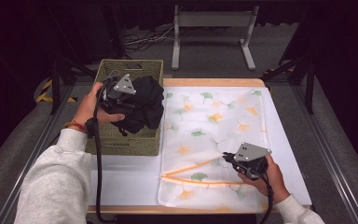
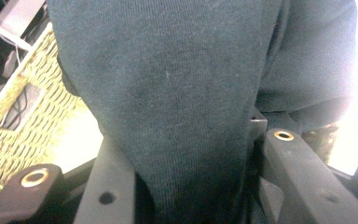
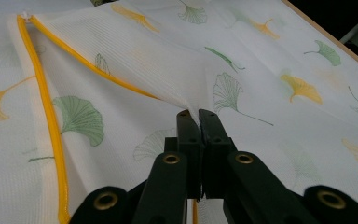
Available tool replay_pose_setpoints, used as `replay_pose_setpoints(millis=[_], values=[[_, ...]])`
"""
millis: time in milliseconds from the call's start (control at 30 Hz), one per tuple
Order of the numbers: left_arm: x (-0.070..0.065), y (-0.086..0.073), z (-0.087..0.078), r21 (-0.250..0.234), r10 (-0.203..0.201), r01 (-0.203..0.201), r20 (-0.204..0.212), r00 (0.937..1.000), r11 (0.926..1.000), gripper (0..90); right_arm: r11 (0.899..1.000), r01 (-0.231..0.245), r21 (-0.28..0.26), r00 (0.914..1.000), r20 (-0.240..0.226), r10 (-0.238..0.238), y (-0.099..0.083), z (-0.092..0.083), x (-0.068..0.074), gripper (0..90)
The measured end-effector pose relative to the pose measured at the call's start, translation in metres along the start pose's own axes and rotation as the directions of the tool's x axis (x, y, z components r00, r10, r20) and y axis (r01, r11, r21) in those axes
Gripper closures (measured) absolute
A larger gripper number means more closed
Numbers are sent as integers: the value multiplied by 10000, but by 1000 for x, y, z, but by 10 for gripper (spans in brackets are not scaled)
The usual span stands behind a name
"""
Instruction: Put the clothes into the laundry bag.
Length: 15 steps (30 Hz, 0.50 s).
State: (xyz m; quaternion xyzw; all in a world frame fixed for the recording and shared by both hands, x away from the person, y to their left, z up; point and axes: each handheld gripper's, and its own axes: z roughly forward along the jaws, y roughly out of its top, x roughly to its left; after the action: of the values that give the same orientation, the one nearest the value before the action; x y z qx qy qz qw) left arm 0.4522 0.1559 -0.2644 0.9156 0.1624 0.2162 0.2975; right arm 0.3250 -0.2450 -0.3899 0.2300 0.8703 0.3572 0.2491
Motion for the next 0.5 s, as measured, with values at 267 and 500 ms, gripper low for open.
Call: replay_pose_setpoints(millis=[267,500], values=[[-22,16,-1,-68,512,-510,472,9976,9987,625,10000,12,9,10000,14,-12,0,0,1,887],[-51,32,-3,-356,835,-807,859,9928,9961,625,10000,3,19,10000,16,-3,0,0,1,888]])
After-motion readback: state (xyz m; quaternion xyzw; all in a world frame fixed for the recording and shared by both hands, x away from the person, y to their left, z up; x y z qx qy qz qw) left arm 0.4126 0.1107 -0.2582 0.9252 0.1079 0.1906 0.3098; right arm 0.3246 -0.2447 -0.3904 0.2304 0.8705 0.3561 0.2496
